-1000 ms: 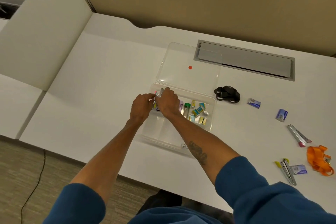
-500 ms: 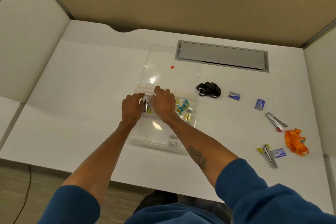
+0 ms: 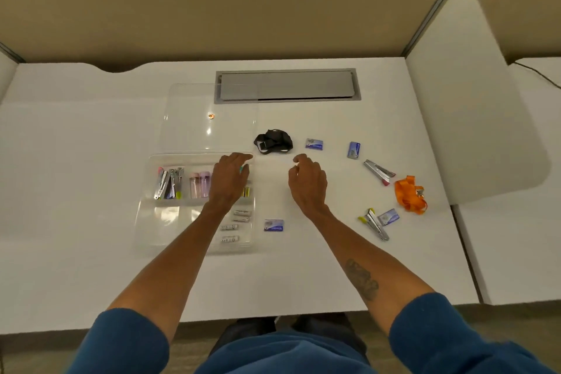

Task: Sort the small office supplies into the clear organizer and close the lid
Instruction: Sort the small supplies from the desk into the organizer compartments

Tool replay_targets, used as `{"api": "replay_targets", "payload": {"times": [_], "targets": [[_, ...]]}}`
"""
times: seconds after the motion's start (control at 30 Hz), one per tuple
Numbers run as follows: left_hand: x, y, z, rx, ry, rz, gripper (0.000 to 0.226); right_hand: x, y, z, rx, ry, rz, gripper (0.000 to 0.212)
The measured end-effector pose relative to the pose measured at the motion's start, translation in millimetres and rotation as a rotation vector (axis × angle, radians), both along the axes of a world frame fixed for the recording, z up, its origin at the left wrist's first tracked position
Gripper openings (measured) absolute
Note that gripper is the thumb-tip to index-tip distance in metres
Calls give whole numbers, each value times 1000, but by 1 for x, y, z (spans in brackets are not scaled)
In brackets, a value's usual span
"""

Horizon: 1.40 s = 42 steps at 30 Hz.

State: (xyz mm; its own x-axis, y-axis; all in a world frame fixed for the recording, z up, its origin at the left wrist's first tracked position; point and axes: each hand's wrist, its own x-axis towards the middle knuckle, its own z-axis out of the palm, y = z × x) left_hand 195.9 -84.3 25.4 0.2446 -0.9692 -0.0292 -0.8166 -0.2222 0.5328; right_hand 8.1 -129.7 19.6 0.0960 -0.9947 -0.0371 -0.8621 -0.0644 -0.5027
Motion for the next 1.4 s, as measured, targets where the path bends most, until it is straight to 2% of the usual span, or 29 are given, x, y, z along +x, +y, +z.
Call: {"api": "replay_targets", "payload": {"times": [0.13,0.37,0.47,0.57,0.63,0.7,0.87,1.0,1.17,1.27,1.4], "targets": [[-64,-15,-3,55,77,-136,31,-71,4,-6,-16,20,-78,25],[-168,-23,-14,222,68,-535,34,-172,-8,-14,17,4,-210,33],[-203,-24,-18,254,55,-656,41,-202,-20,-14,16,40,-175,38],[-230,-26,-21,270,41,-752,54,-219,-35,-17,107,129,-75,46],[-245,-26,-25,297,40,-783,61,-225,-43,-20,156,156,-26,50],[-258,-26,-29,322,44,-805,63,-229,-50,-24,165,215,29,45],[-280,-30,-32,287,32,-867,49,-233,-59,-29,119,308,63,29],[-291,-31,-36,330,-91,-928,43,-233,-63,-31,146,306,68,28],[-287,-33,-40,274,-265,-980,32,-233,-68,-32,170,347,93,27],[-273,-34,-38,292,-282,-979,29,-228,-68,-31,182,295,18,30],[-241,-36,-29,286,-161,-800,32,-207,-68,-22,199,88,-168,34]]}}
